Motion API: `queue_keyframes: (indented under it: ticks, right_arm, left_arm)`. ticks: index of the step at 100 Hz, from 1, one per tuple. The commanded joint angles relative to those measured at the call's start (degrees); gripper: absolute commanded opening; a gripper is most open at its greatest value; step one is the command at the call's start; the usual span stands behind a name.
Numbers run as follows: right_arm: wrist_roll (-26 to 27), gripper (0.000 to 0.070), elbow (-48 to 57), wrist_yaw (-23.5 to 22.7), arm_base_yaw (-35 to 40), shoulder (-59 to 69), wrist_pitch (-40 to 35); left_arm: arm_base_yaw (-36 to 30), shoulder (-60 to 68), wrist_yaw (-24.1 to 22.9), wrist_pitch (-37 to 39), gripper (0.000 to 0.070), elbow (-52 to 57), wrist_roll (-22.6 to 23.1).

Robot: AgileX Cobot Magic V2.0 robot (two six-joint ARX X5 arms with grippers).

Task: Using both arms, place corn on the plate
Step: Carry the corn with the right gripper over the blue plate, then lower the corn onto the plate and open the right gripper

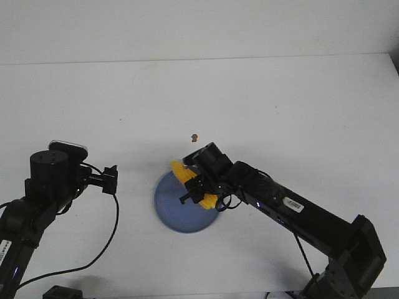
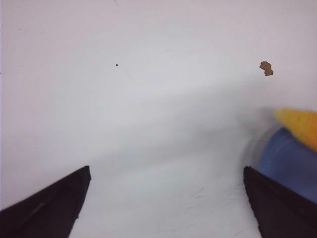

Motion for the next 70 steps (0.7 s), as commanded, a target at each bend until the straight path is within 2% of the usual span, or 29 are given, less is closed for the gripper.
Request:
queue_keyframes:
  ticks: [1, 11, 31, 45, 70]
  right_arm:
    - [-0.5, 0.0151, 0.9, 0.1, 0.8, 1.6, 0.2]
    - [-0.5, 0.0168, 0.9, 0.0, 1.2, 2.3, -0.6]
    - [-1.6, 0.0306, 0.9, 0.1, 1.6, 2.7, -2.4]
    - [-1.6, 0.0332, 0.9, 0.1, 1.8, 2.7, -2.4]
    - [-1.6, 0.0518, 0.9, 0.1, 1.8, 2.7, -1.8]
  left_arm:
    - [0.0, 0.4, -0.1, 0.1, 0.0630, 0.6, -0.1]
    - [0.0, 0.4, -0.1, 0.1, 0.0630, 0.6, -0.1]
    - [0.0, 0.4, -0.1, 0.2, 0.0630, 0.6, -0.1]
    - [0.0, 0.4, -0.1, 0.2, 0.0630, 0.6, -0.1]
    - [0.0, 0.4, -0.1, 0.2, 0.0630, 0.6, -0.1]
